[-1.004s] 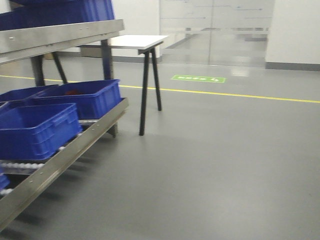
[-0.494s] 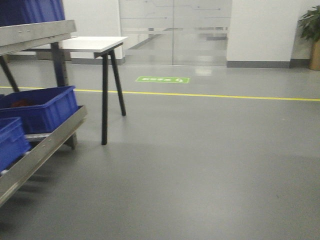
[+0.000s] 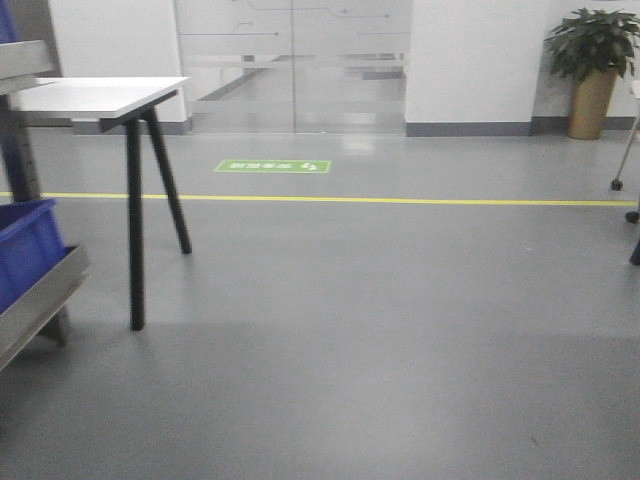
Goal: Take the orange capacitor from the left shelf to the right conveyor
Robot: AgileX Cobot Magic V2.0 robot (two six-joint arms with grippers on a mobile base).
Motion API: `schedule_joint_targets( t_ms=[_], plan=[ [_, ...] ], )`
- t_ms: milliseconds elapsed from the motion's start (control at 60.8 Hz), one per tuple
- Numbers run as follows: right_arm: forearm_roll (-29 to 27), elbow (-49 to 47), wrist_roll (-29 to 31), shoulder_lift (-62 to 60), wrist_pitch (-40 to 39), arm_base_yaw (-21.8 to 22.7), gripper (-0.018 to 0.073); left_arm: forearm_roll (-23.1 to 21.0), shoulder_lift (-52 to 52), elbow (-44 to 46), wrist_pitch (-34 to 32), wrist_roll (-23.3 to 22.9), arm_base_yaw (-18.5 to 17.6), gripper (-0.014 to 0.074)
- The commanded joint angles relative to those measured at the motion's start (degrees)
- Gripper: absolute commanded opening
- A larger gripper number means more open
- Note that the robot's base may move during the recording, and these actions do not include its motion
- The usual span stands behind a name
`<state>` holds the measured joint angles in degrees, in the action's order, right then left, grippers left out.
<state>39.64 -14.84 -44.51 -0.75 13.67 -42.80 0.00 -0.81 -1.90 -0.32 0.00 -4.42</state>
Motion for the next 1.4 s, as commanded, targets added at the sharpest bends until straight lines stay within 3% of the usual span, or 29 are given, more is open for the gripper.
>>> schedule_joint_targets(
  t_ms=[0, 1383],
  plan=[
    [1.6, -1.6, 0.7, -1.0, -4.3, 0.0, 0.0046, -0.3, 0.6, 0.4, -4.8, 0.0, 0.1, -0.0105],
    [1.6, -1.6, 0.7, -0.9, -4.2, 0.0, 0.0046, -0.3, 0.6, 0.4, -4.8, 0.0, 0.1, -0.0105]
  ],
)
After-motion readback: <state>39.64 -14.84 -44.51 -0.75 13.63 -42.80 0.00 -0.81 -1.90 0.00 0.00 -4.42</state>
